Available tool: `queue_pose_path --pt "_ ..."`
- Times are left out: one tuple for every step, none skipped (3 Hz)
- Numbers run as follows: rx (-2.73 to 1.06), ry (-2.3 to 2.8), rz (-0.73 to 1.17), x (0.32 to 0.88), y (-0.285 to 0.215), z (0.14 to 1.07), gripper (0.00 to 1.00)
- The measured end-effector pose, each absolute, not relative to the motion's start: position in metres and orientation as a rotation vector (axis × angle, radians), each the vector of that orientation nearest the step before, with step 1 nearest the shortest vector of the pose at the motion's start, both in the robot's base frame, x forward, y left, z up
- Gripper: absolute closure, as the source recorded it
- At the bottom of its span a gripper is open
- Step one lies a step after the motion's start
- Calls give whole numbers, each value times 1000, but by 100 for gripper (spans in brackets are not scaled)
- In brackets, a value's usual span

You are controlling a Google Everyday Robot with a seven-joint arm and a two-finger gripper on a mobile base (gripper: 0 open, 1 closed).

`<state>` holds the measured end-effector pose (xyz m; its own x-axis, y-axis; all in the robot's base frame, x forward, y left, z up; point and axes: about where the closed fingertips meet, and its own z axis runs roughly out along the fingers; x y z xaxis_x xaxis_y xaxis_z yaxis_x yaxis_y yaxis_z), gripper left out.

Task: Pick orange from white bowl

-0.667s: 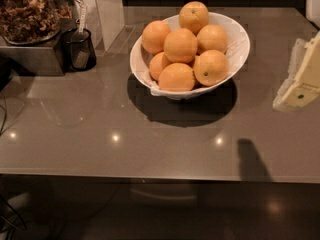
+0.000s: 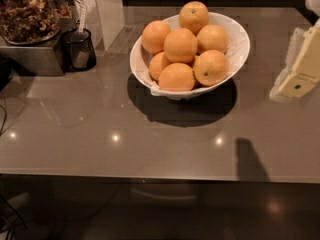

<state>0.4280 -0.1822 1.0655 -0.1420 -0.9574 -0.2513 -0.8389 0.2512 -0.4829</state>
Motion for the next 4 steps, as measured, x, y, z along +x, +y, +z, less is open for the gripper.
queue_pose_path --pt "-1642 1967 -273 461 -163 1080 0" --pt "-1678 1877 -218 505 -125 1101 0" --pt "-1668 1835 -221 507 -116 1117 0" --pt "-1668 1835 -222 507 -116 1117 0"
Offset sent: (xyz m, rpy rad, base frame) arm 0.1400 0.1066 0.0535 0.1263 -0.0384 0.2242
